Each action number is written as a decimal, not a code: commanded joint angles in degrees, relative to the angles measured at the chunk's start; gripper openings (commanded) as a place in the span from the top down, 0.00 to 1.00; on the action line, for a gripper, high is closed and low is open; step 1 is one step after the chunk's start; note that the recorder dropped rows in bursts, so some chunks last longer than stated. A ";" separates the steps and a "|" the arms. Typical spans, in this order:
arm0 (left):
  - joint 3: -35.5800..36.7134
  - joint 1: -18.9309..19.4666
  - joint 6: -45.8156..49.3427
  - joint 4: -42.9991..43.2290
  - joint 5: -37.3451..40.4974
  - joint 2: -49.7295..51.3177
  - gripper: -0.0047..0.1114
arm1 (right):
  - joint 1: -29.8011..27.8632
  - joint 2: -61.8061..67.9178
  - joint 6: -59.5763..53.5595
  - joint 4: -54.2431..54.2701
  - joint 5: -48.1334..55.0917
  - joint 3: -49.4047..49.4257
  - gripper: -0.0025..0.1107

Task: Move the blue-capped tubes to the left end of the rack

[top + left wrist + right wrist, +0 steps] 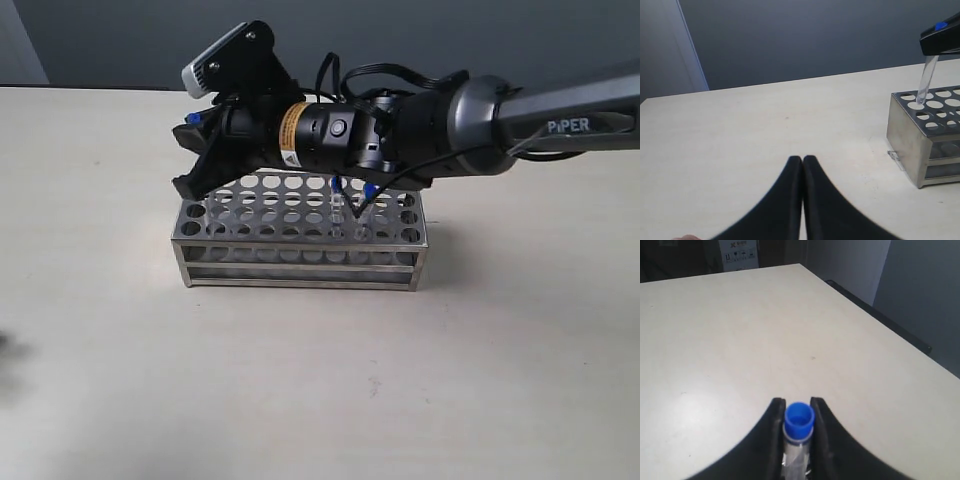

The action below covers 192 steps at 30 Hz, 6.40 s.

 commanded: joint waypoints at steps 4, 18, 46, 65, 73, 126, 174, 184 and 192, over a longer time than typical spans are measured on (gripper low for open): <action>-0.30 -0.25 -0.04 -0.18 -0.69 0.20 0.95 | 0.07 2.29 0.19 -0.25 1.87 -3.57 0.99; -0.30 -0.25 -0.04 -0.18 -0.69 0.20 0.95 | 0.07 5.34 -0.40 -0.47 3.13 -5.27 0.99; -0.30 -0.25 -0.04 -0.18 -0.69 0.20 0.95 | -6.23 -16.10 -3.48 8.89 9.84 10.37 0.60; -0.30 -0.25 -0.04 -0.18 -0.69 0.20 0.95 | -11.98 -12.07 -5.12 11.84 -4.68 25.45 0.61; -0.30 -0.25 -0.04 -0.18 -0.69 0.20 0.95 | -11.98 -9.61 -5.12 11.84 -4.71 25.45 0.61; -0.30 -0.25 -0.04 -0.18 -0.69 0.20 0.95 | -11.98 -10.29 -9.62 13.56 1.96 25.45 0.61; -0.30 -0.25 -0.04 -0.18 -0.69 0.20 0.95 | -12.00 -22.66 -24.68 26.83 1.78 33.51 0.61; -0.30 -0.25 -0.04 -0.18 -0.69 0.20 0.95 | -12.00 -15.69 -24.51 28.12 -4.83 33.79 0.61; -0.30 -0.25 -0.04 -0.18 -0.69 0.20 0.95 | -12.00 -14.77 -24.29 28.74 -2.02 33.79 0.61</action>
